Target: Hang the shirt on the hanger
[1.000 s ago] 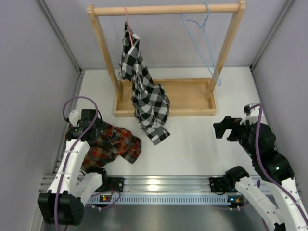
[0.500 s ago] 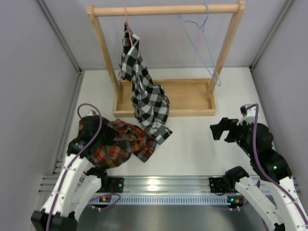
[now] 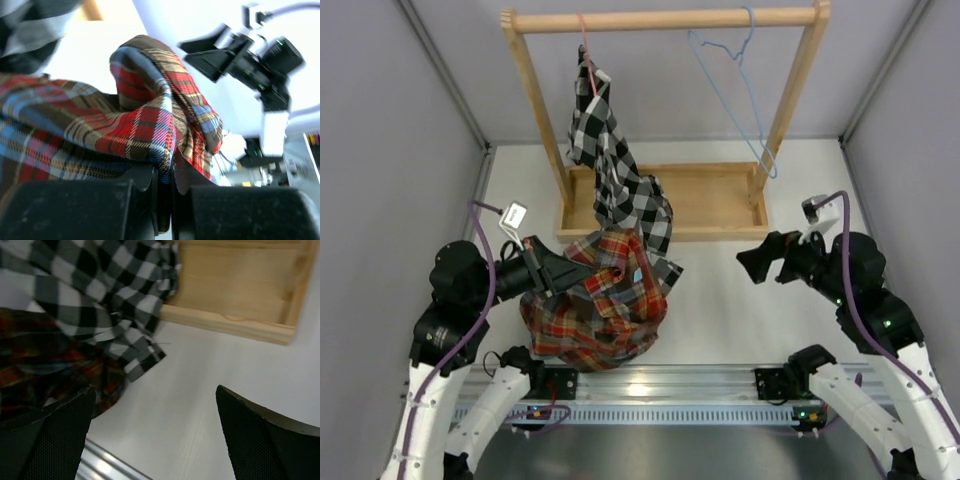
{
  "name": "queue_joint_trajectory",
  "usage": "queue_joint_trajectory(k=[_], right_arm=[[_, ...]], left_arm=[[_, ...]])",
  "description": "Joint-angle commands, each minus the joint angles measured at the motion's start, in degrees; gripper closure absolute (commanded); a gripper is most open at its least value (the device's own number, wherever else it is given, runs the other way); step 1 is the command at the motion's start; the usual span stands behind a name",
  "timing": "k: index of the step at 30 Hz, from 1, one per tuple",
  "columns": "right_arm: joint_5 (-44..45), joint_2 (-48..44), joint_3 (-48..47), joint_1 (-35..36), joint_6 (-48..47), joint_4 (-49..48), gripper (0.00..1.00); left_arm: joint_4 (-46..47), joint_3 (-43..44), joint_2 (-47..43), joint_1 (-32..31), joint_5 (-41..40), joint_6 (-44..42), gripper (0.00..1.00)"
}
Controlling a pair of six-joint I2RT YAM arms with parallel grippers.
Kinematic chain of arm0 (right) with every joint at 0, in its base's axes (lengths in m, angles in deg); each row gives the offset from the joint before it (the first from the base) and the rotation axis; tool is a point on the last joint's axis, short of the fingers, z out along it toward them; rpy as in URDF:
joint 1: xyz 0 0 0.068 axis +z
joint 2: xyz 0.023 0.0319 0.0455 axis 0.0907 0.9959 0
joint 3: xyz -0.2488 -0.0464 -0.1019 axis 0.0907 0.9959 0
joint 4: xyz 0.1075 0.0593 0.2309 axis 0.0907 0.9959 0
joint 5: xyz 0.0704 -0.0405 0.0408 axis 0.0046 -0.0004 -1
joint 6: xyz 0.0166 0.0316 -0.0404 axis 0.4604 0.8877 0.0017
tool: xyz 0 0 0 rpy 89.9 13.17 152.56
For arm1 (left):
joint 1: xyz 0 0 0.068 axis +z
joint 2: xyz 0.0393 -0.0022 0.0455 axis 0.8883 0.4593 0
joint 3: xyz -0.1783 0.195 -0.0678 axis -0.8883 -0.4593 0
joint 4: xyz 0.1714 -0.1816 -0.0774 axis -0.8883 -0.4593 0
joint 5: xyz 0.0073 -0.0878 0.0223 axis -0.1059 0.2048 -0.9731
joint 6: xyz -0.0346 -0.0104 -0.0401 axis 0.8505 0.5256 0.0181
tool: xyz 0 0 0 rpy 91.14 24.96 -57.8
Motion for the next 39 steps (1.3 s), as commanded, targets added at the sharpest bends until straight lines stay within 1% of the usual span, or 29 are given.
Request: queue_joint_trajectory(k=[1, 2, 3, 5, 6, 7, 8, 9, 10, 11, 12, 13, 14, 15, 16, 17, 19, 22, 26, 28, 29, 31, 32, 33, 35, 36, 37, 38, 39], right_arm=[[-24.26, 0.47, -0.52, 0.86, -0.20, -9.91, 0.01], [-29.71, 0.65, 0.36, 0.94, 0.49, -12.02, 0.01], [-37.25, 0.47, 1.41, 0.95, 3.55, -17.08, 0.01], [-40.21, -1.19, 6.33, 1.64, 8.04, -23.00, 0.01], [-41.27, -1.72, 7.82, 2.08, 12.32, -25.63, 0.00], [-41.89, -1.99, 10.89, 3.22, 14.28, -30.19, 0.01], [-42.24, -1.99, 12.22, 4.10, 16.04, -32.23, 0.00], [-41.29, -2.08, 14.93, 5.07, 19.80, -34.43, 0.02], [-40.67, -1.73, 16.18, 7.77, 21.66, -39.06, 0.02], [-39.53, -1.46, 17.32, 9.19, 24.12, -41.54, 0.03], [-38.65, -0.94, 18.46, 10.77, 24.58, -42.87, 0.04], [-37.51, -0.24, 18.65, 14.44, 25.02, -43.76, 0.04], [-34.71, 1.16, 18.82, 16.39, 25.11, -45.33, 0.04], [-33.21, 1.96, 18.83, 18.68, 25.02, -46.13, 0.04], [-31.63, 4.14, 18.57, 22.96, 24.59, -46.40, 0.04], [-28.13, 5.55, 18.04, 24.92, 23.54, -46.58, 0.05], [-24.51, 9.67, 16.55, 29.92, 22.57, -47.01, 0.06], [-18.79, 14.60, 14.17, 32.40, 20.28, -47.63, 0.07], [-11.94, 17.96, 11.80, 32.41, 16.77, -47.11, 0.10], [-12.44, 19.97, 11.09, 32.41, 16.59, -49.21, 0.11], [-14.80, 20.94, 10.74, 32.41, 16.93, -50.35, 0.11], [-16.92, 23.66, 9.78, 32.41, 17.29, -53.41, 0.18], [-18.59, 24.37, 9.69, 32.50, 17.72, -54.74, 0.24], [-19.12, 24.99, 9.95, 32.41, 18.16, -55.97, 0.32], [-20.96, 25.70, 10.65, 32.41, 19.91, -60.36, 0.43], [-21.50, 25.52, 11.70, 32.41, 20.36, -61.86, 0.58], [-21.68, 24.65, 12.06, 32.41, 20.45, -62.57, 0.69], [-20.11, 23.95, 12.06, 32.41, 19.50, -60.84, 0.82], [-18.62, 22.89, 11.80, 32.41, 18.44, -58.73, 1.00]], left_arm=[[5.27, 6.16, 1.25, 0.03, 11.17, -3.91, 1.00], [5.18, 6.25, 1.51, 0.04, 11.62, -4.09, 1.00], [5.27, 5.81, 1.95, 0.12, 11.27, -4.18, 1.00], [5.35, 3.01, 1.78, 0.04, 9.96, -4.62, 1.00], [5.53, 1.69, 1.17, 0.04, 8.47, -4.44, 1.00], [9.01, -2.50, -1.01, 0.04, 6.81, -3.40, 1.00], [11.92, -5.15, -3.04, 0.04, 5.74, 0.96, 1.00], [20.30, -7.96, -5.32, 0.04, 4.08, 3.62, 1.00], [24.47, -11.12, -10.13, 0.04, 3.11, 6.60, 1.00], [27.73, -16.03, -12.26, 0.04, 2.05, 10.98, 1.00], [30.12, -17.90, -14.11, 0.04, 0.91, 12.42, 1.00], [32.05, -19.14, -15.35, 0.04, -0.75, 13.39, 1.00], [32.68, -20.37, -16.49, 0.04, -0.94, 14.10, 1.00], [33.30, -20.82, -16.68, 0.04, -0.86, 14.45, 1.00], [33.65, -21.17, -16.68, 0.04, -0.68, 14.63, 1.00], [33.92, -21.61, -16.50, 0.04, -0.42, 14.46, 1.00], [34.36, -22.14, -16.59, 0.04, -0.16, 14.63, 1.00], [36.11, -23.89, -17.12, 0.04, 0.99, 15.68, 1.00], [39.01, -25.48, -17.21, 0.04, 1.95, 16.91, 1.00], [39.81, -26.18, -17.64, 0.04, 2.74, 17.18, 1.00], [39.89, -26.36, -17.73, 0.04, 2.83, 17.27, 1.00], [40.59, -27.06, -18.43, 0.04, 3.01, 17.27, 1.00], [41.29, -27.41, -18.61, 0.04, 3.10, 17.79, 1.00], [41.74, -27.68, -18.79, 0.04, 3.01, 17.97, 1.00], [41.74, -28.03, -19.23, 0.12, 3.10, 17.97, 1.00], [41.74, -28.20, -19.40, 0.04, 3.10, 17.88, 1.00], [41.74, -28.38, -19.49, 0.04, 3.01, 17.79, 1.00], [41.65, -28.64, -19.58, 0.04, 3.01, 17.53, 1.00], [41.57, -28.64, -19.49, 0.04, 3.18, 17.10, 1.00]])
